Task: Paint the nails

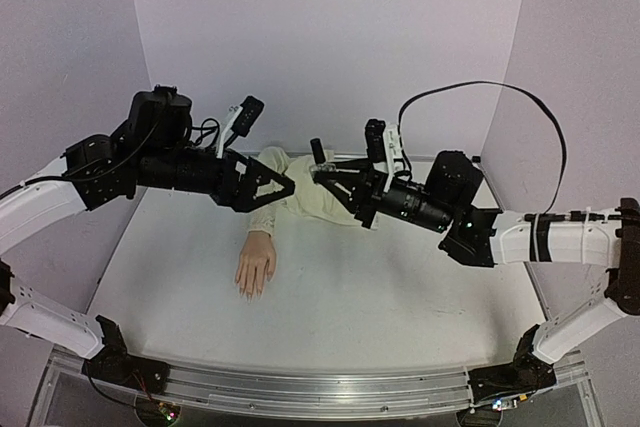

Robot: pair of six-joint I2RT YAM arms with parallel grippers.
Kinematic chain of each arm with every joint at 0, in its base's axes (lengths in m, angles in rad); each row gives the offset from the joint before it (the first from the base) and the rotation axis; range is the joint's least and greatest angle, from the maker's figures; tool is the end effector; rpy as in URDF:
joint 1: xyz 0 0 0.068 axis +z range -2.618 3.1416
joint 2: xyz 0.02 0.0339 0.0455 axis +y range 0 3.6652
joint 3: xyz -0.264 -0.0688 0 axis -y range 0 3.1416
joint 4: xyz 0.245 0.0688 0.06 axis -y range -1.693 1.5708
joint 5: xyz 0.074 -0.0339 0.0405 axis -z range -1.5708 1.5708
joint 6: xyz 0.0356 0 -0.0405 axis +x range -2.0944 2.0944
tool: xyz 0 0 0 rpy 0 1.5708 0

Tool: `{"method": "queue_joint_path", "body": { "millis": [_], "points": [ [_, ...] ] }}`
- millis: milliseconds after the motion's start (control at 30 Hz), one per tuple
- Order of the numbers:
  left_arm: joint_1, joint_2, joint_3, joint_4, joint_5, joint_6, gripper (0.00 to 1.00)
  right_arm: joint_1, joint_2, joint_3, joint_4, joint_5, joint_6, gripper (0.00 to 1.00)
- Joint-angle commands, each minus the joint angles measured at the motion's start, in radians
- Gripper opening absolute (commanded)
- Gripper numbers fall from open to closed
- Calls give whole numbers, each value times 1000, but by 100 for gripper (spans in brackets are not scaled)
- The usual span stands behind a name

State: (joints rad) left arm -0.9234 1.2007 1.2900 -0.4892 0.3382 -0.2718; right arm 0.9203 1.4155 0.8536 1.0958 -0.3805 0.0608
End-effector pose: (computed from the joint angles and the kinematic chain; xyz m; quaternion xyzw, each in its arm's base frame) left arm 0.1488 -0.2163 0.3994 0.3511 0.7486 -0.4224 0.3714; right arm 0.1776 0.2552 0.3490 -0.3521 0.3739 0.4845 0.7082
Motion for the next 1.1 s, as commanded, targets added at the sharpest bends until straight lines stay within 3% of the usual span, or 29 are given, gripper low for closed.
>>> {"method": "queue_joint_path", "body": {
  "millis": [0, 267, 400, 1067],
  "points": [
    [-1, 21, 76, 85, -210, -231, 90, 52, -4, 7, 58, 319, -153, 0],
    [0, 82, 91, 233, -267, -263, 81, 118, 63, 61, 59, 547, -240, 0],
    [0, 107, 97, 261, -255, -250, 79, 131, 82, 74, 56, 568, -251, 0],
    [-3, 203, 143, 275, -214, -257, 40, 154, 104, 101, 41, 571, -277, 0]
  ]
}}
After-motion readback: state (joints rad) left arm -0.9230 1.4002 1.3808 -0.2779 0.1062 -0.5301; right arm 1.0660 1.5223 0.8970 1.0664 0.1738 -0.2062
